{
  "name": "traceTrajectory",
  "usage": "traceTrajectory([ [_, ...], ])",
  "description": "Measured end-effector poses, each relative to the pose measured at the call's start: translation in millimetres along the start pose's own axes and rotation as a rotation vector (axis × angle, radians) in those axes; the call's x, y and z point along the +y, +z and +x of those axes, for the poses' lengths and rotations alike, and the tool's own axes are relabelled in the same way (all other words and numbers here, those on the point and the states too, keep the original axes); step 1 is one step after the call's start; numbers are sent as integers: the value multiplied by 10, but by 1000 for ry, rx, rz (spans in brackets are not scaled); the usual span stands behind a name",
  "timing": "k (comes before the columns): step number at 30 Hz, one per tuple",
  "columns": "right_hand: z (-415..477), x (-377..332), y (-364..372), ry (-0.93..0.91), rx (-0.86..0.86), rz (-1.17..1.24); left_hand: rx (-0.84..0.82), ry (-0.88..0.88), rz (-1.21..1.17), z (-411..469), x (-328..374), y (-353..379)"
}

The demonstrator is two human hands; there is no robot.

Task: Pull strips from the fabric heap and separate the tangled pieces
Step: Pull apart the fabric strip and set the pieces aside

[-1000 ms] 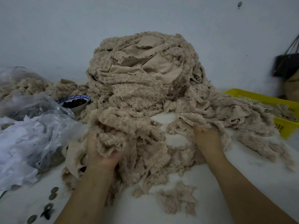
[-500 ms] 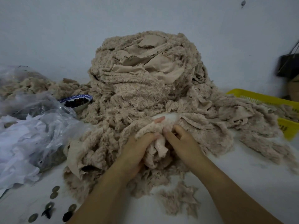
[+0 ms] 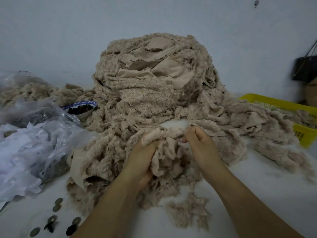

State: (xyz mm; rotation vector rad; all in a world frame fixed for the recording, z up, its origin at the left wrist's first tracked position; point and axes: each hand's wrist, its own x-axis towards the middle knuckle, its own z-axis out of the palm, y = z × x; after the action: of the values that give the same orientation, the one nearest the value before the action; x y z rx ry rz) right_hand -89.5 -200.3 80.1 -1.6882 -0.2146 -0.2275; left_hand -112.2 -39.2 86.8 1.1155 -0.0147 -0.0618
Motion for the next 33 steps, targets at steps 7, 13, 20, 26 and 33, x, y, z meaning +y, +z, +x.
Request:
traceTrajectory([
  [7, -6, -52, 63, -57, -19, -8, -19, -49, 268, -31, 15, 2],
  [13, 2, -34, 57, 9, -44, 117, -58, -4, 288, -55, 9, 55],
  [20, -36, 6, 77, 106, -239, 166, 60, -160, 2, -59, 77, 11],
  [26, 0, -34, 23, 230, -118, 352, 82, -175, -4, -46, 68, -1],
  [33, 22, -49, -7, 323, -82, 386, -14, -150, 72, -38, 51, -35],
])
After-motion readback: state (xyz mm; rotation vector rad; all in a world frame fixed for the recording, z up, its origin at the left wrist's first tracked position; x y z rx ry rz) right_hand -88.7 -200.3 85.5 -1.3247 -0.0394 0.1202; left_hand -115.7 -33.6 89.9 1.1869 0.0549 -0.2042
